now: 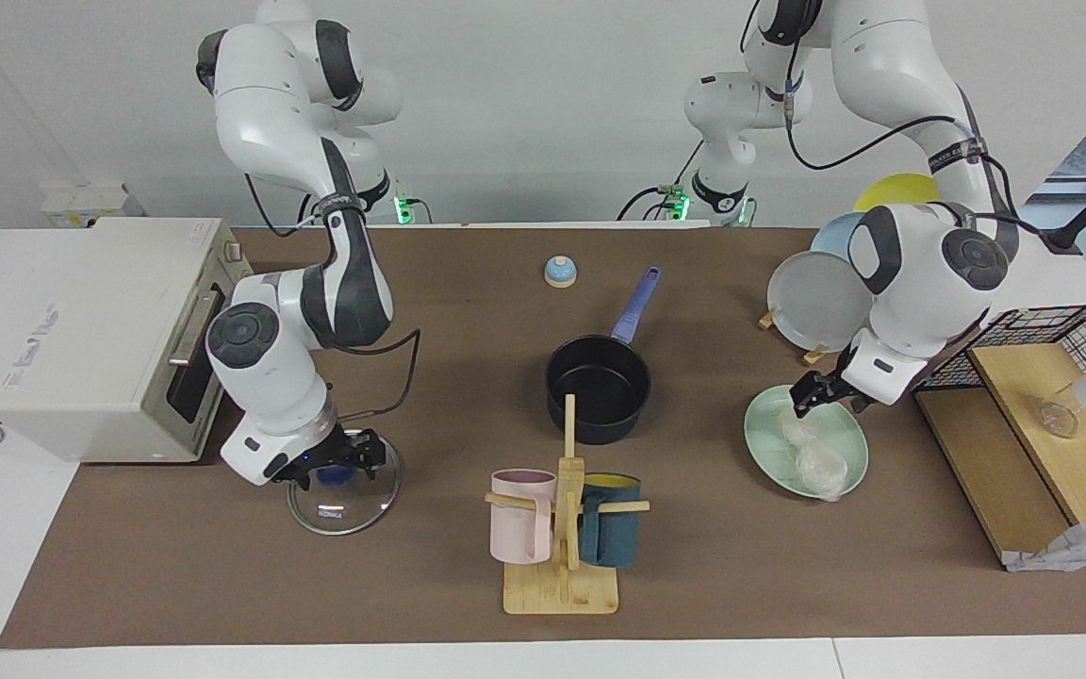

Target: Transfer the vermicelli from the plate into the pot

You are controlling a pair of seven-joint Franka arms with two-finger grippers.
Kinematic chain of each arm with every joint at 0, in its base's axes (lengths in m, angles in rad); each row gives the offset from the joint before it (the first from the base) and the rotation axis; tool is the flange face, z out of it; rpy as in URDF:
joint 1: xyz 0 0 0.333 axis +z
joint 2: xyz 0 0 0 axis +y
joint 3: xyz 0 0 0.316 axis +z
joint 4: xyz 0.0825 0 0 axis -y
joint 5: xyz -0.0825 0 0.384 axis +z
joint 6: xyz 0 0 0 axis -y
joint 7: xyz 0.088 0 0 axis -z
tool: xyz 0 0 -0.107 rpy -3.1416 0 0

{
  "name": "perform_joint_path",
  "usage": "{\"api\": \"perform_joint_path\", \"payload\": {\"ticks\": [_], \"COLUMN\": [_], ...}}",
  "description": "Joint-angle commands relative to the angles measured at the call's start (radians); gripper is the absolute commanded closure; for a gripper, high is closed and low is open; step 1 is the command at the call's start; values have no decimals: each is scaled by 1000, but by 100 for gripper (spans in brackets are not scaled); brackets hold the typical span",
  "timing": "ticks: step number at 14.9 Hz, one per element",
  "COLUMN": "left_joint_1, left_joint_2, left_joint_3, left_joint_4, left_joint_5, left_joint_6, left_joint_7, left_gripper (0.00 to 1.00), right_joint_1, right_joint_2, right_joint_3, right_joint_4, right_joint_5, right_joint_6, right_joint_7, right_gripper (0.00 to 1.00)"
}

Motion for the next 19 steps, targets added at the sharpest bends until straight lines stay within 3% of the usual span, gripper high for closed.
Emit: {"api": "perform_joint_path", "payload": {"ticks": [1, 7, 11, 16, 19], "left_joint_1": [-20, -16, -13, -10, -8], "left_joint_2": [56, 95, 110, 110, 110], "left_joint_3": [9, 9, 9, 9, 9], "left_joint_4": [6, 8, -14, -33, -55], "left_joint_5": [27, 93, 93, 93, 93], "left_joint_6": [65, 113, 154, 164, 187], "left_joint_7": [13, 72, 75, 79, 87], "left_gripper": [0, 0, 0, 0, 8], "right_joint_1": [-20, -21, -24, -24, -33], "right_joint_2": [-42, -62, -62, -62, -65], "right_joint_3": [12, 8, 8, 9, 9], "right_joint_4": [-78, -127, -125, -130, -132], "right_joint_5": [-13, -19, -39, -37, -37], "right_joint_6": [29, 40, 43, 45, 42], "right_joint_7": [-26, -24, -26, -29, -44], "right_gripper": [0, 0, 10, 11, 15]}}
